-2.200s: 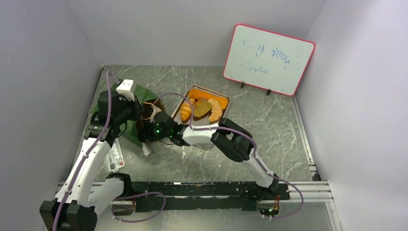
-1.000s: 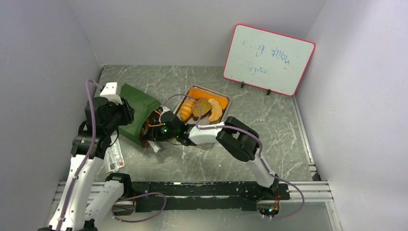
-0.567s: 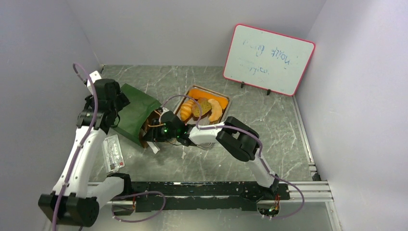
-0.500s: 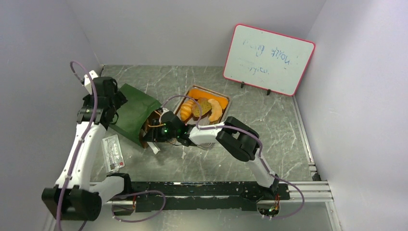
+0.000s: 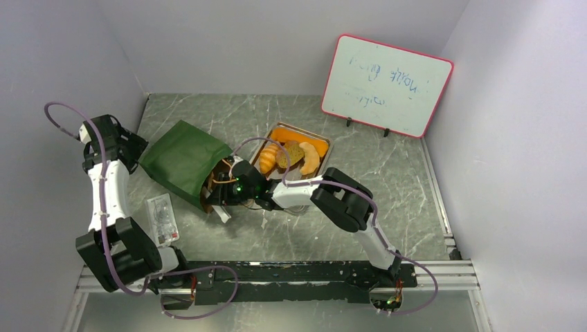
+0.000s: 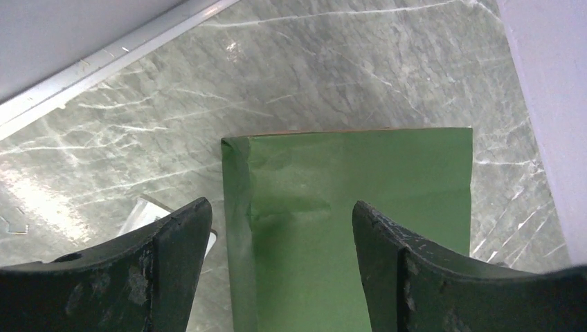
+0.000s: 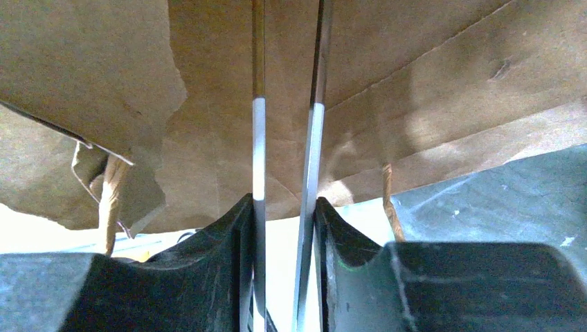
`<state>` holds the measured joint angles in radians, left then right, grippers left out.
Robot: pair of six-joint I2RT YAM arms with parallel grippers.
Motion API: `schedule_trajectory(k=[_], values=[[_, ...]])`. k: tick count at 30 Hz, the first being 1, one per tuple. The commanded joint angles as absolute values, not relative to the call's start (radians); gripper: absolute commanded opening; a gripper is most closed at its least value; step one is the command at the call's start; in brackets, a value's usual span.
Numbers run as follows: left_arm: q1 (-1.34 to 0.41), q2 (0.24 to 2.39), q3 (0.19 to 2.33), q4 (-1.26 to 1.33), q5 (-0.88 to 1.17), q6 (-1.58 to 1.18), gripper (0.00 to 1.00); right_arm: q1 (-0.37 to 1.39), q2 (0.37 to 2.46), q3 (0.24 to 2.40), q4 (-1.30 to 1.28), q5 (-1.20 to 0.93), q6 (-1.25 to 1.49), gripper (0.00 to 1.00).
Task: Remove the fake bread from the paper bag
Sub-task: Take out the fake bread from the paper bag.
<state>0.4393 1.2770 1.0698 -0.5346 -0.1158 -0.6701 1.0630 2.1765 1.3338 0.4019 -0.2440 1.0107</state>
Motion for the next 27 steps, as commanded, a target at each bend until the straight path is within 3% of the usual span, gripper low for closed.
schedule_trajectory(k=[1,27], values=[[0.475,1.289,1.032,-0.458,0.013,-0.719,0.68,1.065,2.138,1.353,0.421,-0.257,0.982,0.31],[0.541,1.455,0.913,-0.274,0.1,-0.89,0.68,1.062,2.165,1.383,0.39,-0.262,0.947,0.32]])
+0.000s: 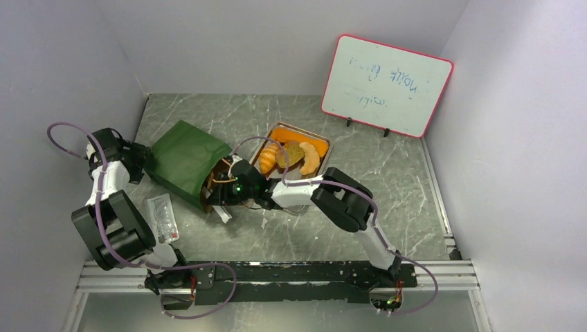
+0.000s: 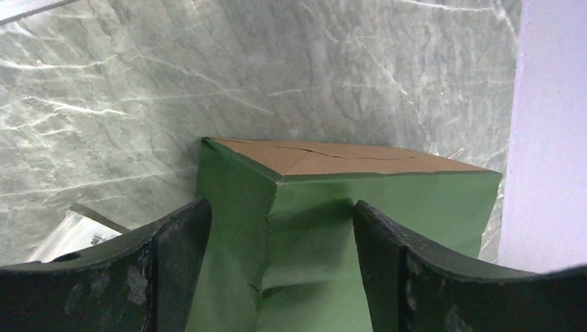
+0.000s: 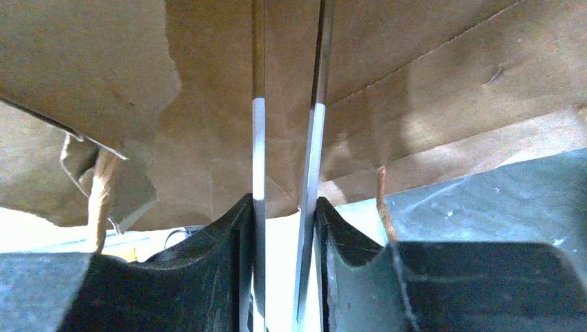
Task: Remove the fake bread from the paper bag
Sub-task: Take out the fake bread from the paper bag.
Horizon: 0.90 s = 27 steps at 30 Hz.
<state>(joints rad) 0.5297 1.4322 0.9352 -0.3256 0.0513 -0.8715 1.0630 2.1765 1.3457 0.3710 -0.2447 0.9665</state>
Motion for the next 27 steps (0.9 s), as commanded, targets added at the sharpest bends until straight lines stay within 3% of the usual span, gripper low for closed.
schedule_trajectory(k=[1,9,12,14,15,27], values=[[0.543,1.459,0.907,-0.271,0.101,-0.892,0.68,1.062,2.167,1.387,0.389,-0.264,0.949,0.32],[0.548,1.473,0.896,-0.245,0.131,-0.878,0.52,1.062,2.171,1.397,0.391,-0.256,0.956,0.31],[0.556,1.461,0.878,-0.22,0.15,-0.876,0.34,1.063,2.171,1.396,0.389,-0.253,0.959,0.31],[0.558,1.463,0.873,-0.207,0.177,-0.868,0.11,1.064,2.168,1.392,0.388,-0.249,0.96,0.31],[0.56,1.466,0.871,-0.199,0.192,-0.862,0.07,1.065,2.166,1.389,0.388,-0.248,0.961,0.31],[0.563,1.42,0.85,-0.104,0.3,-0.823,0.07,1.068,2.114,1.334,0.379,-0.211,0.968,0.31]])
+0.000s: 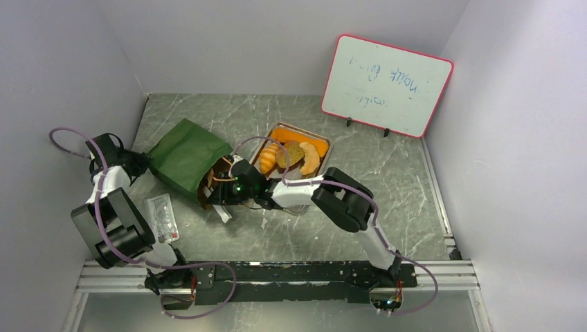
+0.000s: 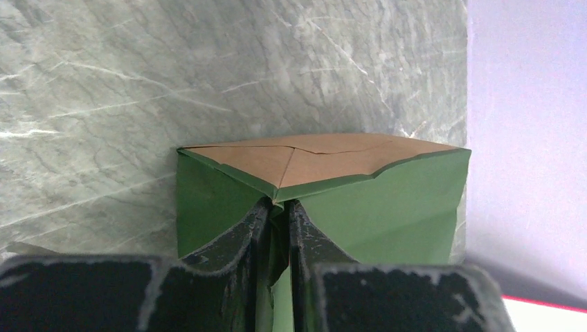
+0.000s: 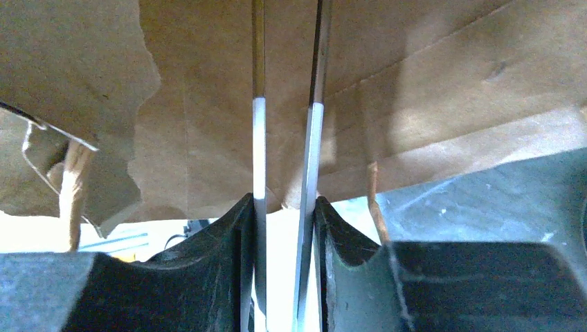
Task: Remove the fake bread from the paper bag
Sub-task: Take out the fake bread from the paper bag.
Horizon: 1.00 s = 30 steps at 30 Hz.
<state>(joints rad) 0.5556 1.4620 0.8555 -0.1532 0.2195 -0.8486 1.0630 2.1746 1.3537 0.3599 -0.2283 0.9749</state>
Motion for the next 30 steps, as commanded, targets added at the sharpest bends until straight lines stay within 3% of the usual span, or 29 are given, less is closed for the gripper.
schedule_trajectory(k=[1,12,23,30], values=[[0.566,1.411,0.848,-0.086,0.312,-0.823,0.07,1.069,2.106,1.326,0.377,-0.204,0.968,0.31],[0.591,1.398,0.83,0.086,0.467,-0.826,0.07,1.082,2.026,1.22,0.404,-0.187,1.016,0.31],[0.593,1.396,0.835,0.088,0.488,-0.817,0.07,1.082,2.014,1.141,0.589,-0.286,1.165,0.31],[0.597,1.404,0.828,0.104,0.496,-0.833,0.07,1.081,1.944,1.079,0.547,-0.274,1.153,0.31]])
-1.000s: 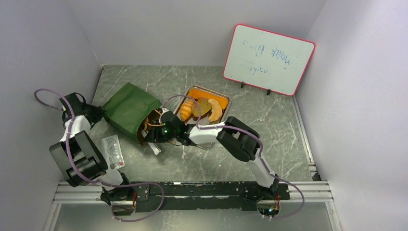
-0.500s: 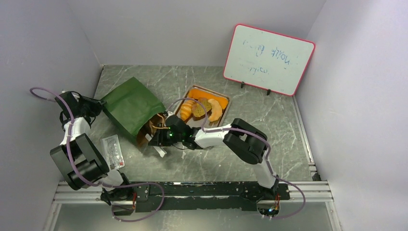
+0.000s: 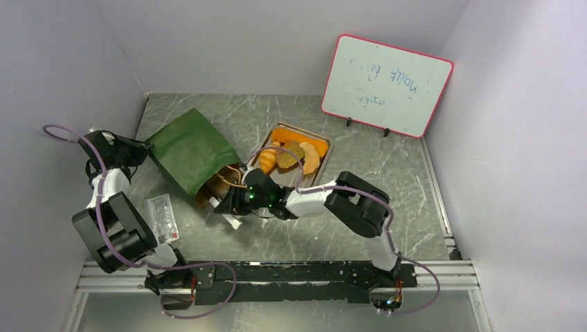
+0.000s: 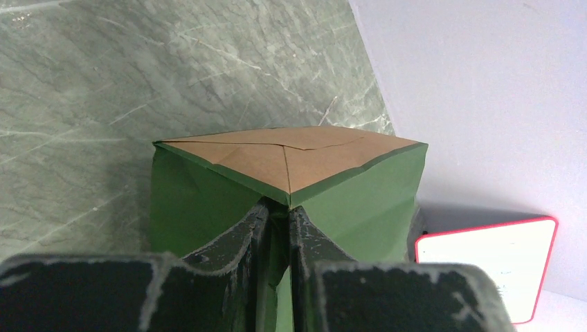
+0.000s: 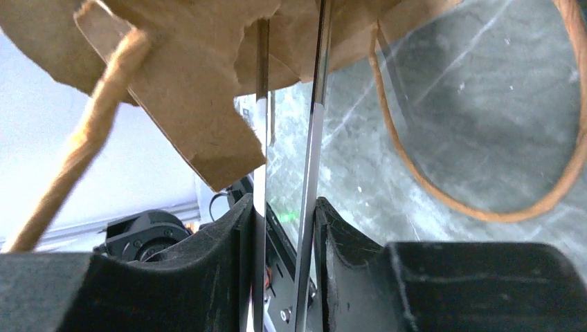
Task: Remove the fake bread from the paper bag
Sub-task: Take out the fake bread from the paper bag.
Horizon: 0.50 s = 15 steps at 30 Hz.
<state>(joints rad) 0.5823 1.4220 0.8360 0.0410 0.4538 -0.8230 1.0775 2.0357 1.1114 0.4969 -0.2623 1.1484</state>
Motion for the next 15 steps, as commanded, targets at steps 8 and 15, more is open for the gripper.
schedule_trajectory(k=[8,15], values=[[0.604,1.404,0.825,0.111,0.502,-0.847,0.07,1.076,1.887,0.973,0.595,-0.285,1.21,0.31],[0.607,1.401,0.822,0.107,0.505,-0.852,0.07,1.052,1.88,0.902,0.693,-0.327,1.298,0.31]])
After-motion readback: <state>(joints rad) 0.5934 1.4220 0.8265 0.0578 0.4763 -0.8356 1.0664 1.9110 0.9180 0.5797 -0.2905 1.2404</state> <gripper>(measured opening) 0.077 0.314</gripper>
